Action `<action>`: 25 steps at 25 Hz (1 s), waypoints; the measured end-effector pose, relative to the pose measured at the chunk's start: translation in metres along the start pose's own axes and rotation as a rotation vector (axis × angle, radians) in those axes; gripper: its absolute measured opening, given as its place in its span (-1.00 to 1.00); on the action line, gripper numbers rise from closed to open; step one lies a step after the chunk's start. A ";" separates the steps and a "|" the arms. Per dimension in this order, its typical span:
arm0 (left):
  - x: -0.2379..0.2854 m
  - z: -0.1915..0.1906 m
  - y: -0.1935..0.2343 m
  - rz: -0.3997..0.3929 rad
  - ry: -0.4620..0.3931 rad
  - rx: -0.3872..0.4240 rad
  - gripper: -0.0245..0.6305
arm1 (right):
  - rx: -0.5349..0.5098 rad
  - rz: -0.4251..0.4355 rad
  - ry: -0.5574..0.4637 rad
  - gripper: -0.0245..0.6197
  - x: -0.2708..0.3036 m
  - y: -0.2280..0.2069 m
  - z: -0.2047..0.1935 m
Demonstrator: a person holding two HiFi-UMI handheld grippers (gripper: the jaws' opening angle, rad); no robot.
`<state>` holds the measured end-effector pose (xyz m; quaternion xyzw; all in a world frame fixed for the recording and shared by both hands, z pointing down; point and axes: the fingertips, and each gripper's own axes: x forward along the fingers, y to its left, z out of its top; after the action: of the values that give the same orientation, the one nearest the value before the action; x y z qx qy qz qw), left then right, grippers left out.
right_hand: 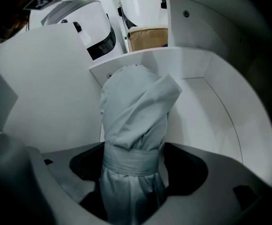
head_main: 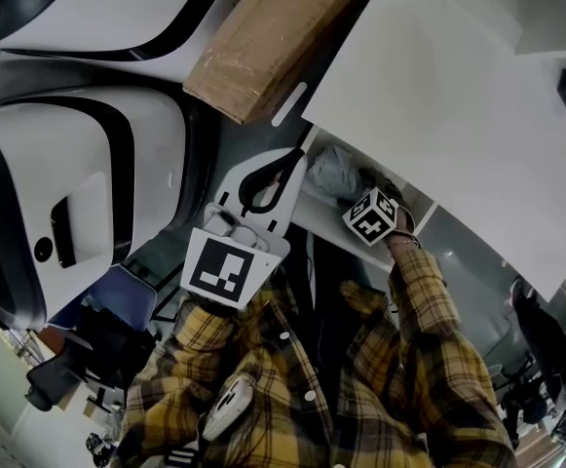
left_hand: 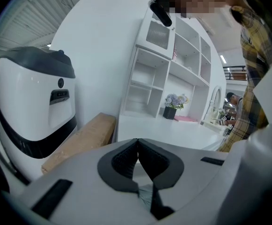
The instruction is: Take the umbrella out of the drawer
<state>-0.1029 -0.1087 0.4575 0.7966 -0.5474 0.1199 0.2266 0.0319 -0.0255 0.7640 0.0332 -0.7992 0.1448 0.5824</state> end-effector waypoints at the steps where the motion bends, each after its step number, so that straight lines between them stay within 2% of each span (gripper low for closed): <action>1: 0.000 0.000 0.000 0.000 -0.001 0.000 -0.86 | -0.002 -0.004 0.005 0.18 0.001 0.000 0.000; 5: 0.000 0.001 0.000 0.001 -0.002 -0.003 -0.86 | 0.014 -0.007 0.012 0.18 0.000 -0.003 0.000; 8: 0.000 0.002 -0.002 -0.008 -0.003 0.001 -0.86 | 0.042 -0.006 0.024 0.06 -0.001 -0.006 0.001; 25: -0.006 0.017 -0.001 0.013 -0.028 0.014 -0.86 | 0.049 0.004 0.038 0.03 -0.010 -0.006 0.004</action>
<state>-0.1053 -0.1120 0.4404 0.7963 -0.5548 0.1138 0.2127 0.0329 -0.0337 0.7553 0.0429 -0.7843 0.1661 0.5963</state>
